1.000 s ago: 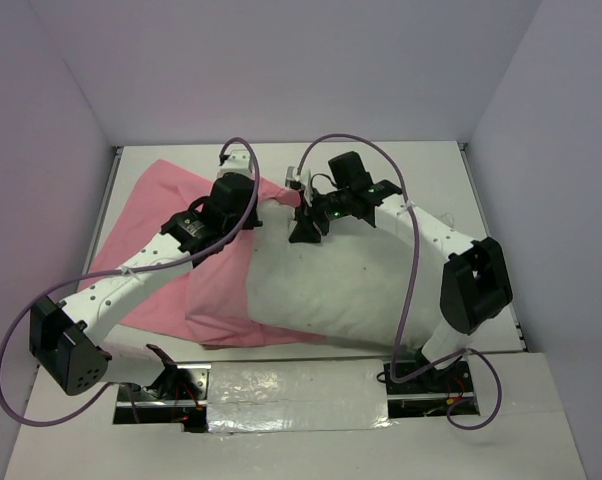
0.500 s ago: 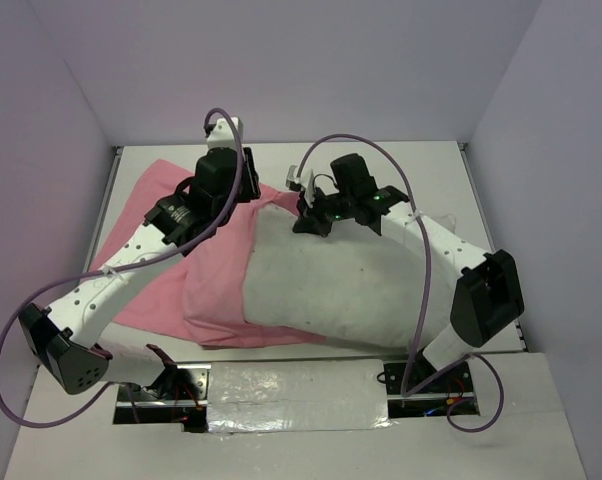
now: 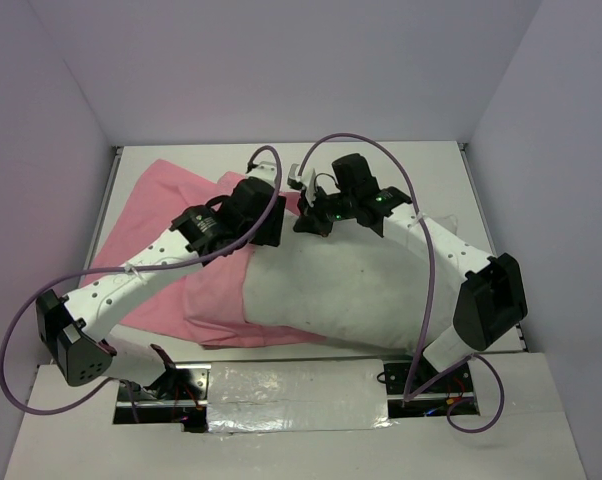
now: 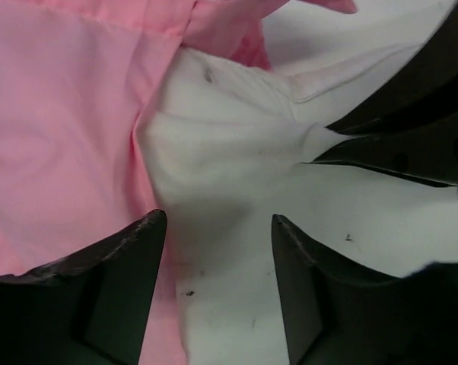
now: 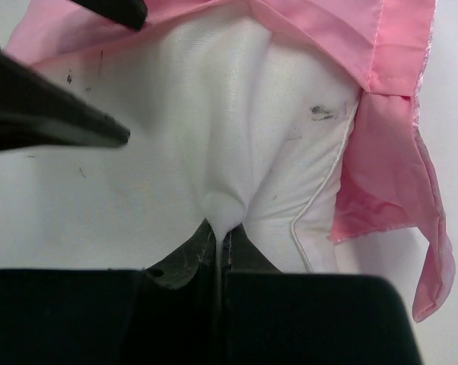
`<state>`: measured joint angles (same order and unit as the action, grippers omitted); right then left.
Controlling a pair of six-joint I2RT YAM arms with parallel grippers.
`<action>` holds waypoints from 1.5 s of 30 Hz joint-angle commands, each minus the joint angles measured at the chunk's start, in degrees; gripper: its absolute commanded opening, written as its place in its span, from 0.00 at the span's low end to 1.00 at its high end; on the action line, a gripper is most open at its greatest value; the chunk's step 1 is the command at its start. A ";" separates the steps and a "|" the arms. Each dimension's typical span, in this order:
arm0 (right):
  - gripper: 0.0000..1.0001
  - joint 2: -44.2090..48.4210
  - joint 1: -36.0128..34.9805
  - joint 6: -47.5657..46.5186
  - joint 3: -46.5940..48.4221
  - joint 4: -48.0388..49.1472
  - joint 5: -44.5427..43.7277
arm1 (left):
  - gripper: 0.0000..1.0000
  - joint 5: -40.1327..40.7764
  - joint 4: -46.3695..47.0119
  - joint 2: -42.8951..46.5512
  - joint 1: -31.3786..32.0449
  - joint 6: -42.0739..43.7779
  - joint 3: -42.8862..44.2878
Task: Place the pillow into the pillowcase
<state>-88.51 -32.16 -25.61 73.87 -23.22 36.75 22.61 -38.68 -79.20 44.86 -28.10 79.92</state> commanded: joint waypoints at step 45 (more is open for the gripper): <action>0.00 0.02 0.26 85.10 -16.31 65.10 -54.05 | 0.00 -12.13 17.98 -3.69 8.92 -8.19 3.25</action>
<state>-88.68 -32.03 49.01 53.93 38.57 0.14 23.79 -31.70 -86.52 49.91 -29.61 87.59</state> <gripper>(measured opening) 0.029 0.024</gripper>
